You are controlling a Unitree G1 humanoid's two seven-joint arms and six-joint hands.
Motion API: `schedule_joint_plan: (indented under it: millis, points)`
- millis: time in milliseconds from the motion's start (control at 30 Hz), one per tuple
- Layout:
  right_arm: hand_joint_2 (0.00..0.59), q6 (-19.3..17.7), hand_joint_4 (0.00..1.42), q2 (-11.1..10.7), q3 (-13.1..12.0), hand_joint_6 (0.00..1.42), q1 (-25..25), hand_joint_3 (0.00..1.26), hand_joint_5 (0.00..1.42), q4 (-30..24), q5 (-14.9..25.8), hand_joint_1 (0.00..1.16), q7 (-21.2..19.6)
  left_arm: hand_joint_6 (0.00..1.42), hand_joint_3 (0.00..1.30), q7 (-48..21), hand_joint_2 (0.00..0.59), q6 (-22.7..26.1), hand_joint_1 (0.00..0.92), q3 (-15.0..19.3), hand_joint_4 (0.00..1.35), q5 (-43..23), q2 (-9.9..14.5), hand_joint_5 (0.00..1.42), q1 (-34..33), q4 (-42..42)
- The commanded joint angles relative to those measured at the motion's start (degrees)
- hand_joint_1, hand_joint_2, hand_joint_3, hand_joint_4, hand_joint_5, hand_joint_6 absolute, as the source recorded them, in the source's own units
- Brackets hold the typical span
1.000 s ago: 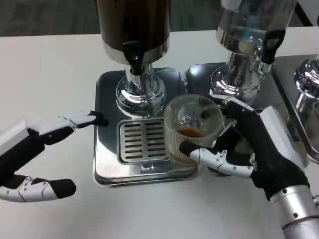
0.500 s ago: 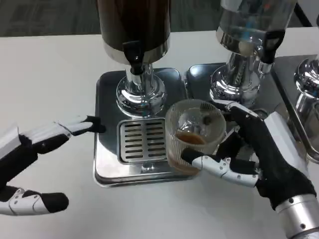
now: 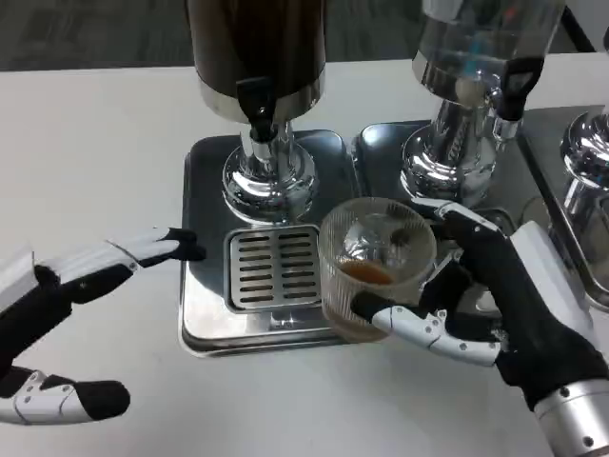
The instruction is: Grasp the cup under the faucet to collect the drink, then remove the cup.
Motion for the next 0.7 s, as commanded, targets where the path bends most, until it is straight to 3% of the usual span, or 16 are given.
schedule_joint_plan:
  millis: [33, 700]
  points:
    - [0.199, -0.23, 0.74, 0.46, -0.46, 0.92, -0.14, 0.65, 0.9, -2.48, 0.96, 0.79, -0.1, 0.2, 0.19, -0.06, 0.089, 0.44, 0.0, 0.24, 0.09, -0.84, 1.03, 0.1, 1.21, -1.13]
    - [0.199, -0.53, 0.76, 0.36, -0.74, 0.94, -1.19, 0.65, 0.92, -1.61, 1.33, 0.79, 0.04, 0.2, 0.2, -0.05, 0.088, 0.96, 0.0, 0.96, 0.09, -0.98, 0.97, 0.1, 1.79, -1.41]
